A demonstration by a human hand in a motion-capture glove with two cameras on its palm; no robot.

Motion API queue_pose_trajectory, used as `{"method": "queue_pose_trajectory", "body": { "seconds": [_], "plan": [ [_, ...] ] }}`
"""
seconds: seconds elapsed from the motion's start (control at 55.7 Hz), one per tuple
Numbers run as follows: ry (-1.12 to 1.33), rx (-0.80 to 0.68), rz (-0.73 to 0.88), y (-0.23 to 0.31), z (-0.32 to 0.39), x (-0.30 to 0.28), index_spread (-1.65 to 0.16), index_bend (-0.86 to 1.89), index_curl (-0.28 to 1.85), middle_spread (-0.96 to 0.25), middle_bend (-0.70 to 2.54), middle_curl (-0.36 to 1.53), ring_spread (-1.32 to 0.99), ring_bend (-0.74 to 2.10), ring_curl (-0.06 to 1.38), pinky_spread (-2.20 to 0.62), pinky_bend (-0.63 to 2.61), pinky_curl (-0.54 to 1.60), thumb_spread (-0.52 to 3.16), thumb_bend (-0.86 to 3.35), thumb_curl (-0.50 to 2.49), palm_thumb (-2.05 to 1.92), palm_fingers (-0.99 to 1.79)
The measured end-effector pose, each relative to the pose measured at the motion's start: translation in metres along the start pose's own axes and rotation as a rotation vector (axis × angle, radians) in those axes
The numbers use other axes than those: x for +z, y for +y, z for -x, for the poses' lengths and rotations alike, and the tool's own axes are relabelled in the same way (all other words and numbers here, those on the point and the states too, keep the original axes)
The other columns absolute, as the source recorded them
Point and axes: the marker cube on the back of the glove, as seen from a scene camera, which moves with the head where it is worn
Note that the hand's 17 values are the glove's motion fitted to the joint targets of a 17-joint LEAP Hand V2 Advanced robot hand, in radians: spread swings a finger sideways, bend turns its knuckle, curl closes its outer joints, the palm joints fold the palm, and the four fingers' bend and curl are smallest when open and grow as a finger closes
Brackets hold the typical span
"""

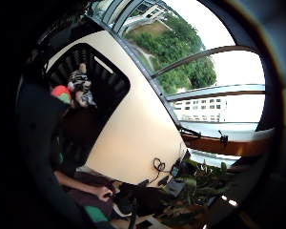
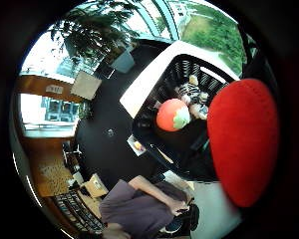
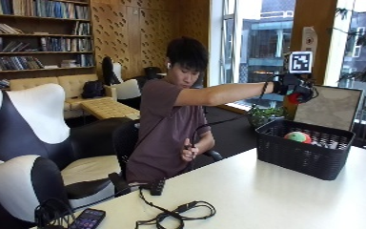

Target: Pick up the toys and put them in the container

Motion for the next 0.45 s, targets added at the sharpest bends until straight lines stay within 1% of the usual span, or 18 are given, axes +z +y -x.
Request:
{"method": "queue_pose_trajectory", "body": {
  "seconds": [0.036, 0.072, 0.09, 0.108, 0.126, 0.144, 0.162, 0.18, 0.197, 0.215, 0.251, 0.269, 0.287, 0.323, 0.341, 0.395, 0.449],
  "plan": [
    [0.003, 0.036, -0.001, -0.005, 0.002, 0.003, -0.3, 0.58, 0.47, -0.28, 0.97, 0.88, -0.34, 1.45, 0.68, -0.4, 1.43, 0.66, 0.63, 0.0, 0.94, 0.68, 0.75],
    [0.003, 0.125, 0.005, -0.011, 0.006, 0.006, -0.3, 0.55, 0.47, -0.28, 0.97, 0.88, -0.34, 1.45, 0.67, -0.4, 1.44, 0.66, 0.63, -0.01, 0.95, 0.67, 0.72],
    [0.002, 0.15, 0.013, -0.013, 0.007, 0.007, -0.3, 0.51, 0.46, -0.29, 0.94, 0.87, -0.35, 1.44, 0.67, -0.39, 1.43, 0.65, 0.64, -0.02, 0.95, 0.65, 0.64],
    [0.005, 0.145, 0.024, -0.013, 0.007, 0.009, -0.3, 0.52, 0.49, -0.28, 0.97, 0.89, -0.34, 1.45, 0.68, -0.4, 1.44, 0.67, 0.64, -0.01, 0.95, 0.66, 0.69],
    [0.009, 0.12, 0.04, -0.012, 0.007, 0.011, -0.29, 0.46, 0.47, -0.29, 0.9, 0.87, -0.34, 1.44, 0.66, -0.39, 1.43, 0.65, 0.66, -0.03, 0.94, 0.63, 0.58],
    [0.011, 0.096, 0.06, -0.011, 0.007, 0.013, -0.29, 0.47, 0.48, -0.29, 0.92, 0.88, -0.34, 1.45, 0.67, -0.39, 1.44, 0.66, 0.66, -0.02, 0.95, 0.63, 0.61],
    [0.008, 0.088, 0.082, -0.011, 0.007, 0.015, -0.29, 0.35, 0.44, -0.28, 0.78, 0.83, -0.34, 1.42, 0.65, -0.38, 1.38, 0.62, 0.79, -0.06, 0.91, 0.53, 0.34],
    [0.0, 0.093, 0.102, -0.012, 0.009, 0.017, -0.28, 0.31, 0.46, -0.26, 0.66, 0.8, -0.33, 1.35, 0.65, -0.35, 1.37, 0.64, 0.86, -0.09, 0.87, 0.46, -0.01],
    [-0.011, 0.102, 0.114, -0.013, 0.009, 0.019, -0.26, 0.32, 0.49, -0.23, 0.59, 0.79, -0.29, 1.29, 0.66, -0.32, 1.36, 0.66, 0.91, -0.08, 0.84, 0.42, -0.27],
    [-0.024, 0.105, 0.119, -0.013, 0.009, 0.02, -0.25, 0.28, 0.48, -0.2, 0.5, 0.75, -0.26, 1.21, 0.65, -0.27, 1.35, 0.65, 0.94, -0.09, 0.81, 0.37, -0.4],
    [-0.044, 0.105, 0.109, -0.012, 0.004, 0.021, -0.24, 0.19, 0.43, -0.15, 0.38, 0.69, -0.21, 1.05, 0.58, -0.21, 1.31, 0.6, 1.0, -0.1, 0.76, 0.27, -0.49],
    [-0.046, 0.132, 0.104, -0.011, 0.001, 0.022, -0.24, 0.16, 0.41, -0.13, 0.33, 0.66, -0.19, 1.0, 0.56, -0.19, 1.29, 0.57, 1.03, -0.09, 0.74, 0.25, -0.45],
    [-0.041, 0.186, 0.1, -0.012, -0.002, 0.022, -0.23, 0.13, 0.39, -0.1, 0.27, 0.64, -0.17, 0.91, 0.52, -0.16, 1.28, 0.56, 1.05, -0.09, 0.71, 0.2, -0.5],
    [-0.022, 0.297, 0.098, -0.014, -0.008, 0.023, -0.22, 0.1, 0.35, -0.07, 0.2, 0.6, -0.14, 0.83, 0.48, -0.12, 1.23, 0.52, 1.09, -0.07, 0.67, 0.16, -0.44],
    [-0.02, 0.291, 0.096, -0.013, -0.009, 0.023, -0.21, 0.1, 0.34, -0.05, 0.18, 0.59, -0.13, 0.78, 0.46, -0.1, 1.21, 0.51, 1.11, -0.07, 0.65, 0.14, -0.43],
    [-0.038, 0.113, 0.09, -0.005, -0.006, 0.022, -0.2, 0.09, 0.32, -0.02, 0.13, 0.55, -0.09, 0.7, 0.42, -0.07, 1.16, 0.48, 1.15, -0.05, 0.61, 0.11, -0.38],
    [-0.035, 0.038, 0.091, 0.001, -0.011, 0.021, -0.19, 0.09, 0.31, 0.0, 0.11, 0.51, -0.06, 0.64, 0.39, -0.04, 1.1, 0.45, 1.19, -0.03, 0.57, 0.09, -0.35]
  ]
}}
